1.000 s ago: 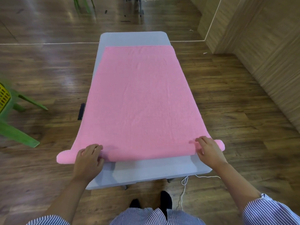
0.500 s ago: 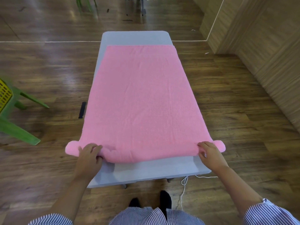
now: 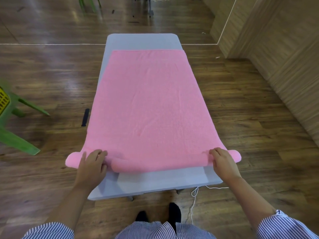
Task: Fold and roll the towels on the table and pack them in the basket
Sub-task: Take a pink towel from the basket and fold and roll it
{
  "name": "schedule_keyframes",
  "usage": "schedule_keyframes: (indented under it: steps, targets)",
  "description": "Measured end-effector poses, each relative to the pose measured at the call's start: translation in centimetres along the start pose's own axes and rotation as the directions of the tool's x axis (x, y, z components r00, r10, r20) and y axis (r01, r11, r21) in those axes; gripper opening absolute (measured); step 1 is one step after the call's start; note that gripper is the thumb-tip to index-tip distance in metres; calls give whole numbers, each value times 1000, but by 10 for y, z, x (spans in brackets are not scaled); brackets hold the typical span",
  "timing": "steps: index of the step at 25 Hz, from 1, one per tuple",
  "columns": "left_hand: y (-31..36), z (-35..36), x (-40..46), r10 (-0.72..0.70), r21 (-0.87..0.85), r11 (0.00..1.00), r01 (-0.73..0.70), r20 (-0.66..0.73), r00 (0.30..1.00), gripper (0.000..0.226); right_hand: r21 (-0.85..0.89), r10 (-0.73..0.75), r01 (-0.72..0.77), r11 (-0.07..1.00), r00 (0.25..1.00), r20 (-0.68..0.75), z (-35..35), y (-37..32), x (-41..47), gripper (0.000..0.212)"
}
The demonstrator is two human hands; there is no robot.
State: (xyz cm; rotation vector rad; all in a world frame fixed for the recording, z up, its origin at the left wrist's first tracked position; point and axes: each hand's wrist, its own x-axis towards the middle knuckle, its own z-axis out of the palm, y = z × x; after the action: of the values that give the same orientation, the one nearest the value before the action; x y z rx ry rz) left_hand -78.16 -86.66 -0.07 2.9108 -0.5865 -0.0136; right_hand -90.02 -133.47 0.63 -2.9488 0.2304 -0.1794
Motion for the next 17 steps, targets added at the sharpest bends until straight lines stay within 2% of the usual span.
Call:
schedule_keyframes:
  steps: [3,5,7,9,13,17]
  targets:
    - [1,7,-7,46,33,998,-48,58,997,44,-42,-59,60,997,998,12,7,0,-13,39]
    - [-2,9,-10,43,38,998,-48,114,993,50,-26,-21,23,999,997,74,9,1,-17,48]
    - [-2,4,-9,16,16,1000,-19,125,992,51,14,14,-16,1000,992,123,8,2,-14,45]
    - [1,-6,-9,6,10,1000,-7,112,994,51,28,21,-25,999,989,149,5,2,-9,29]
    - [0,-13,-9,80,11,997,-81,29,996,47,-5,17,-16,1000,962,272,4,6,-6,41]
    - [2,-11,-8,55,29,998,-54,-26,998,43,-7,-21,22,1000,995,97,10,5,-9,48]
